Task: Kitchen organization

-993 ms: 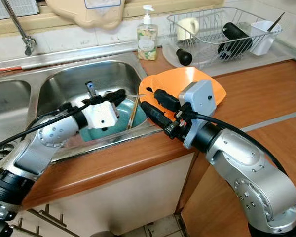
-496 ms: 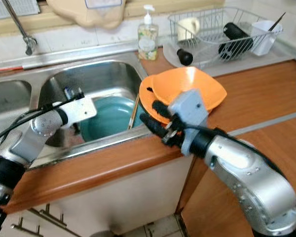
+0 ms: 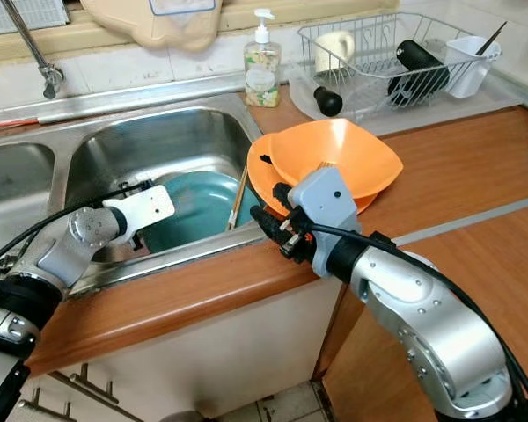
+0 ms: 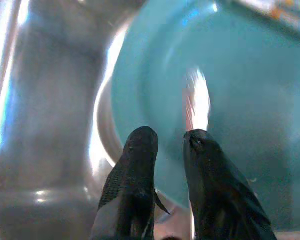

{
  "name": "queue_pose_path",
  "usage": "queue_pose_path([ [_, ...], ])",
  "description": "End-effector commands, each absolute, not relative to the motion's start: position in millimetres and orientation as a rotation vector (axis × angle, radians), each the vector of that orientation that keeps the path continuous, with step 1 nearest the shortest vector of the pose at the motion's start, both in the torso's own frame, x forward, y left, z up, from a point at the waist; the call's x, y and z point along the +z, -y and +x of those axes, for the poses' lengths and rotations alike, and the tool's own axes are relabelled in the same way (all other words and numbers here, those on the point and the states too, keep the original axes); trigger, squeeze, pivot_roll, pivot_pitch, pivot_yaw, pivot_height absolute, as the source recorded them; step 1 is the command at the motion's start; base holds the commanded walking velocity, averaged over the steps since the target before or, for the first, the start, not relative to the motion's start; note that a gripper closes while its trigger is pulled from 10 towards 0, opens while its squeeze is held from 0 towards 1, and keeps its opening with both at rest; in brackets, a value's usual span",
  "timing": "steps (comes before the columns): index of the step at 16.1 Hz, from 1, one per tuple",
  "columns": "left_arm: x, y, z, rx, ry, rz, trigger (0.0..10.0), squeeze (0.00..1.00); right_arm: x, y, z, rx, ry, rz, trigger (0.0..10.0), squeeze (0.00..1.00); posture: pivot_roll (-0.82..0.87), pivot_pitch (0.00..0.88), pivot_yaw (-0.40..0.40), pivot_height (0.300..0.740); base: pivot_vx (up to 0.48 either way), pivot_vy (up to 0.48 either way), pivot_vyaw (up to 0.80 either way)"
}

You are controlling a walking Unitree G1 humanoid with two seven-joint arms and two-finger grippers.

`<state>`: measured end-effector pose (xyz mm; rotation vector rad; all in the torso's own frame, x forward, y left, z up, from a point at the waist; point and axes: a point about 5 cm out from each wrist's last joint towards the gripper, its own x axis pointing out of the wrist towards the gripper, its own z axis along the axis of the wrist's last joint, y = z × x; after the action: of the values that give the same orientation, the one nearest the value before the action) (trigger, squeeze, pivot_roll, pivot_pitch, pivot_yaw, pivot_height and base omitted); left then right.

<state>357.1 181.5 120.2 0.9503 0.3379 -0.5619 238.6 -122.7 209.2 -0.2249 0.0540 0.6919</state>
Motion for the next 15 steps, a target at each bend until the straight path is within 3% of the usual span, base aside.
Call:
queue_pose_path([
  [1, 130, -181, 359, -0.519, -0.277, 0.863, 10.0, 0.94, 215, 124, 242, 0.646, -0.016, -0.230, 10.0, 0.00, -0.06, 0.000, 0.082, 0.740, 0.000, 0.000, 0.00],
  [2, 132, -180, 359, -0.497, -0.256, 0.822, 10.0, 0.44, 217, 124, 243, 0.626, 0.005, -0.226, 10.0, 0.00, -0.06, 0.000, 0.082, 0.740, 0.000, 0.000, 0.00],
  [3, 137, -178, 357, -0.452, -0.184, 0.701, 10.0, 0.00, 223, 128, 247, 0.552, 0.070, -0.188, 10.0, 0.00, -0.06, 0.000, 0.083, 0.740, 0.000, 0.000, 0.00],
  [4, 142, -174, 351, -0.431, -0.125, 0.520, 10.0, 0.00, 235, 137, 254, 0.416, 0.151, -0.093, 10.0, 0.45, -0.06, 0.000, 0.081, 0.740, 0.000, 0.000, 0.00],
  [5, 144, -172, 348, -0.431, -0.100, 0.464, 10.0, 0.00, 238, 140, 256, 0.383, 0.170, -0.076, 10.0, 1.00, -0.06, 0.000, 0.081, 0.740, 0.000, 0.000, 0.00],
  [8, 160, -155, 323, -0.533, 0.058, 0.198, 10.0, 0.00, 234, 158, 260, 0.281, 0.166, -0.087, 10.0, 1.00, -0.04, 0.000, 0.071, 0.740, 0.000, 0.000, 0.00],
  [11, 170, -147, 303, -0.570, 0.124, 0.099, 10.0, 0.00, 224, 160, 259, 0.245, 0.130, -0.045, 10.0, 1.00, -0.04, 0.000, 0.067, 0.740, 0.000, 0.000, 0.00],
  [12, 170, -142, 295, -0.600, 0.125, 0.083, 10.0, 1.00, 219, 157, 258, 0.253, 0.108, -0.039, 10.0, 1.00, -0.04, 0.000, 0.068, 0.740, 0.000, 0.000, 0.00],
  [13, 171, -136, 287, -0.641, 0.129, 0.070, 10.0, 1.00, 216, 150, 257, 0.281, 0.087, -0.022, 10.0, 1.00, -0.04, 0.000, 0.070, 0.740, 0.000, 0.000, 0.00],
  [14, 168, -130, 280, -0.667, 0.124, 0.042, 10.0, 1.00, 213, 143, 255, 0.319, 0.072, -0.016, 10.0, 0.16, -0.04, 0.000, 0.070, 0.740, 0.000, 0.000, 0.00],
  [15, 168, -130, 280, -0.667, 0.124, 0.042, 10.0, 1.00, 213, 143, 255, 0.319, 0.072, -0.016, 10.0, 0.16, -0.04, 0.000, 0.070, 0.740, 0.000, 0.000, 0.00],
])
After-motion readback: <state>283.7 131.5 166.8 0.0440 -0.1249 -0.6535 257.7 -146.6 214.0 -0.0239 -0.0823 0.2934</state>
